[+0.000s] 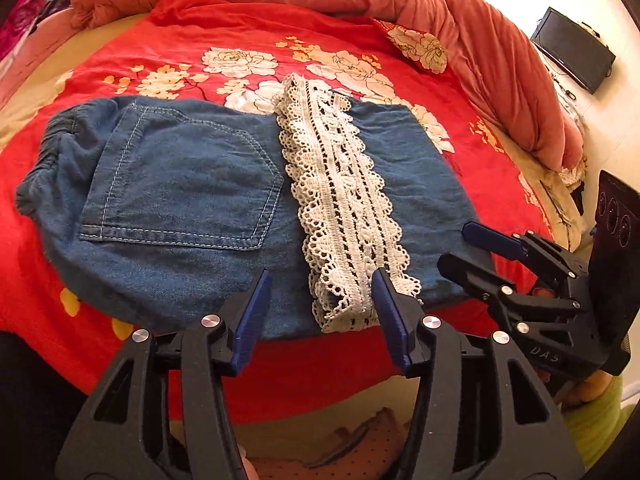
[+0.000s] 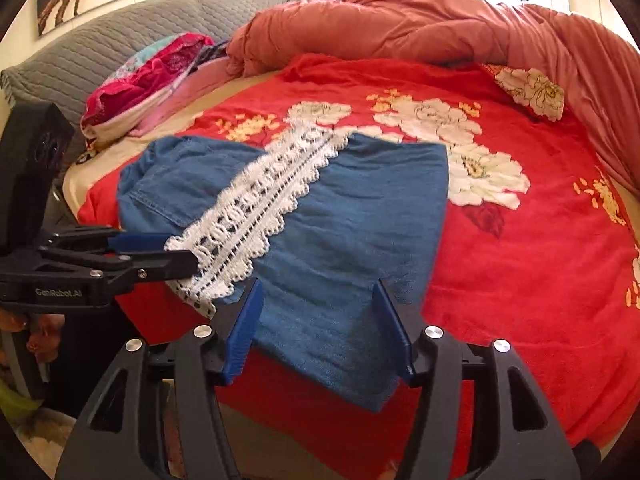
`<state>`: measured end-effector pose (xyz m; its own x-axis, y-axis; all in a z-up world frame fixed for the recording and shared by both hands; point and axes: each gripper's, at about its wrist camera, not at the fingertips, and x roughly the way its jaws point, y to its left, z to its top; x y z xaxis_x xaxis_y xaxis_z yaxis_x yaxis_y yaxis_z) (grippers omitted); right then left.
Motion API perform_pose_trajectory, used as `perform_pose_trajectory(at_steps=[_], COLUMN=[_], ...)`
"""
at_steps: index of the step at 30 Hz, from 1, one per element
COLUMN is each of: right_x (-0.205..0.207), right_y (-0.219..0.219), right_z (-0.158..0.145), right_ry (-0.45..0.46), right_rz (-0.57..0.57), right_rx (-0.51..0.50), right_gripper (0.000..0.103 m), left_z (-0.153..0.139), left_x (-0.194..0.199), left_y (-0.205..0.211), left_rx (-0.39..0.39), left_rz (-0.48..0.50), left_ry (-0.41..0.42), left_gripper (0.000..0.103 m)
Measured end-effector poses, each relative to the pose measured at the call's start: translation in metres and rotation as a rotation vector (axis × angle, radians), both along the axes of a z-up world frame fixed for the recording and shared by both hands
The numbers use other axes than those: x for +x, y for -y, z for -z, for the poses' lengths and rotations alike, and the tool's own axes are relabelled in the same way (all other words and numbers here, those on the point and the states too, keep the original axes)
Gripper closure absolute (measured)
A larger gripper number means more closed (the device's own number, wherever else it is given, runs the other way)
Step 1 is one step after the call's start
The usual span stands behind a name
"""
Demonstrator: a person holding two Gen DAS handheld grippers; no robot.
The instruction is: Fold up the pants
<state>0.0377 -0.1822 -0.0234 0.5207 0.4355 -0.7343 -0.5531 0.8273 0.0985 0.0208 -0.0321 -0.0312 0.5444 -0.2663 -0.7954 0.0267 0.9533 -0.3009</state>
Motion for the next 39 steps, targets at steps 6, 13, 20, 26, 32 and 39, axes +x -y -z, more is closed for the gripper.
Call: perform_pose_trajectory(at_steps=[6, 13, 20, 26, 32, 39], right_x=[0.000, -0.002, -0.003, -0.007, -0.009, -0.005], right_y=[-0.004, 0.011, 0.018, 0.014, 0.006, -0.009], right_z=[0.011, -0.009, -0.026, -0.037, -0.044, -0.055], right_ry=[-0.004, 0.016, 0.034, 0.052, 0.066, 0.080], right_rz=[-0.013, 0.029, 0.072, 0.080, 0.090, 0.075], right_rx=[-0.021, 0.057, 0.106, 0.117, 0.113, 0.101], right_gripper=[0.044, 0.039, 0.027, 0.020, 0.008, 0.008], left_z=[0.002, -0.011, -0.025, -0.033, -0.039, -0.039], left_x=[0.000, -0.008, -0.019, -0.027, -0.035, -0.041], left_y=[0.001, -0.005, -0.018, -0.031, -0.048, -0.067], left_rx=[0.012, 0.025, 0.040, 0.044, 0.048, 0.055], left_rz=[0.003, -0.021, -0.063, -0.092, -0.122, -0.164], left_ry=[0.004, 0.042, 0.074, 0.093, 0.121, 0.134], left_gripper=[0.056, 0.047, 0.036, 0.020, 0.010, 0.010])
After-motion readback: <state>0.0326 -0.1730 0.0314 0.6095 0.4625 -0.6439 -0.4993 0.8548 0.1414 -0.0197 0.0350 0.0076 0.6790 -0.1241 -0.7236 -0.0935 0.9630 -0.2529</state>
